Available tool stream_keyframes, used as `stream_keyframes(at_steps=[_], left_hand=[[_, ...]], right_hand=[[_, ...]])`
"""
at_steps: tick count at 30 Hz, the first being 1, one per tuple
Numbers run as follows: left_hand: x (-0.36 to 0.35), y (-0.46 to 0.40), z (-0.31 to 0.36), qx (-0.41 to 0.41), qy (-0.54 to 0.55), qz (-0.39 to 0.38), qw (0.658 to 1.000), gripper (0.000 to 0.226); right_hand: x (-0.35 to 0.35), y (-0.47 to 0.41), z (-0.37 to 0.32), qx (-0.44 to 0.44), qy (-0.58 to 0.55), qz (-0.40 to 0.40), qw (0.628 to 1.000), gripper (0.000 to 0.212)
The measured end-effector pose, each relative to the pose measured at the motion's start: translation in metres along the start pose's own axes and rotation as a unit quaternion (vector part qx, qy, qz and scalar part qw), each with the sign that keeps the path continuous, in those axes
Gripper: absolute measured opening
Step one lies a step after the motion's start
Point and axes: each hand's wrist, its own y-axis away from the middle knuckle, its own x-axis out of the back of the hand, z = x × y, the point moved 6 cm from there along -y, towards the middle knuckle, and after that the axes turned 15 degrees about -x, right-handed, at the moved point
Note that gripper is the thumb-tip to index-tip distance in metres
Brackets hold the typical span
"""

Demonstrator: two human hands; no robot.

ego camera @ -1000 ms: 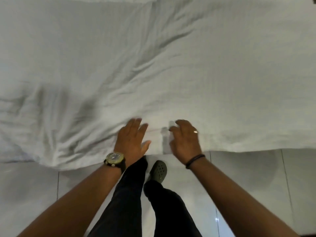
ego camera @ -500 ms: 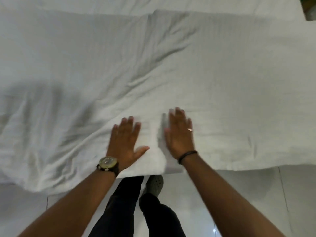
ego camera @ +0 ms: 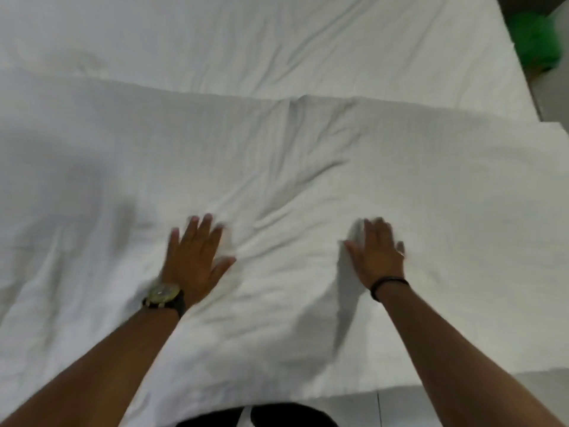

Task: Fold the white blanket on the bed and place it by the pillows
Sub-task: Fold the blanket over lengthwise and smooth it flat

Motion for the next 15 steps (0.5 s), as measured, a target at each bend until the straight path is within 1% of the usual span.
stream_keyframes(at_steps=[2,4,6,7,9,11,13,14,15], left_hand=[[0.027,-0.072,-0.006,-0.035,-0.001,0.044,0.998,0.071],[0.056,-0.148,-0.025,-0.035,0.0,0.06,0.998,0.068],[0.081,-0.213,-0.049,-0.017,-0.036,0.044,0.998,0.068],[0.089,-0.239,-0.064,-0.004,-0.059,0.032,0.998,0.072],[0.102,-0.279,-0.092,0.013,-0.119,0.015,0.993,0.085],[0.104,-0.293,-0.108,0.01,-0.159,0.013,0.987,0.095],[0.107,-0.293,-0.127,0.014,-0.19,0.022,0.981,0.093],[0.113,-0.291,-0.141,0.024,-0.205,0.027,0.978,0.093],[0.12,-0.29,-0.156,0.036,-0.22,0.031,0.974,0.094]], right_hand=[[0.024,-0.022,-0.065,0.082,-0.036,0.031,0.996,0.067],[0.046,-0.057,-0.109,0.126,-0.078,0.057,0.987,0.063],[0.073,-0.102,-0.136,0.157,-0.093,0.103,0.978,0.059],[0.084,-0.13,-0.146,0.167,-0.085,0.127,0.974,0.057],[0.104,-0.189,-0.154,0.162,-0.064,0.159,0.972,0.055],[0.115,-0.237,-0.153,0.144,-0.02,0.164,0.976,0.056],[0.113,-0.27,-0.151,0.124,0.062,0.148,0.979,0.063],[0.11,-0.276,-0.155,0.136,0.104,0.16,0.972,0.071],[0.108,-0.279,-0.162,0.168,0.134,0.197,0.957,0.077]])
